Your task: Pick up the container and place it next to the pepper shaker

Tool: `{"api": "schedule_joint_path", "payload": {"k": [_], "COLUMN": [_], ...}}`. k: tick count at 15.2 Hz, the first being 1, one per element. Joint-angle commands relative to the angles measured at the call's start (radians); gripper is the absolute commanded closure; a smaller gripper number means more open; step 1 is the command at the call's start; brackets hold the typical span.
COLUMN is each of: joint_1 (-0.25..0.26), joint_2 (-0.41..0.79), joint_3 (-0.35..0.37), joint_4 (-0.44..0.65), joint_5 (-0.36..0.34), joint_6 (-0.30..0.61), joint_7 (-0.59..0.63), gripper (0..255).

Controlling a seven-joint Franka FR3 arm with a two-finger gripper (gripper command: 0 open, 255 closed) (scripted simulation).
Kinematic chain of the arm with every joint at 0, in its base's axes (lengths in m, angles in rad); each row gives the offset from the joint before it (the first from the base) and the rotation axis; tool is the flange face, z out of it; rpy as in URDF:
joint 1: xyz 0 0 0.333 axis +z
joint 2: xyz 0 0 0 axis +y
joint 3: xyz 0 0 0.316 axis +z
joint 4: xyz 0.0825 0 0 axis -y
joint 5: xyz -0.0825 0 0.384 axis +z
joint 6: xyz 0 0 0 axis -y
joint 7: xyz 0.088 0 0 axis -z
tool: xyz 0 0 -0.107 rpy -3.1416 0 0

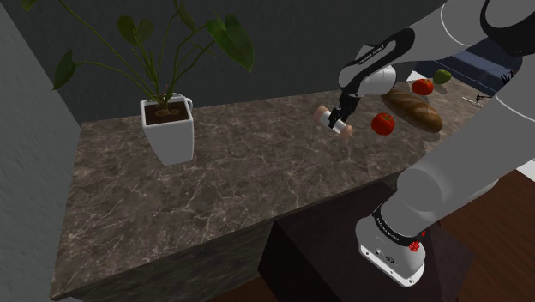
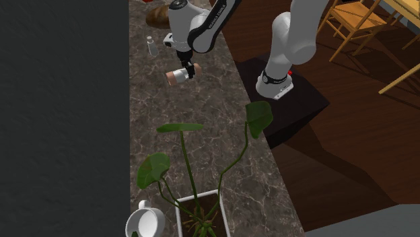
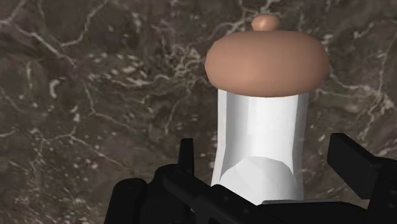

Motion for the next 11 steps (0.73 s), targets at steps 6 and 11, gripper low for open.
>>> {"api": "schedule_joint_path", "payload": {"k": [6, 11], "joint_1": [0.0, 0.0], "joint_2": [0.003, 0.003], "joint_3": [0.0, 0.0], "joint_4": [0.001, 0.001], "joint_5": [0.001, 0.001], "joint_6": [0.002, 0.002], "joint_7": [-0.001, -0.001], "gripper": [0, 255]}}
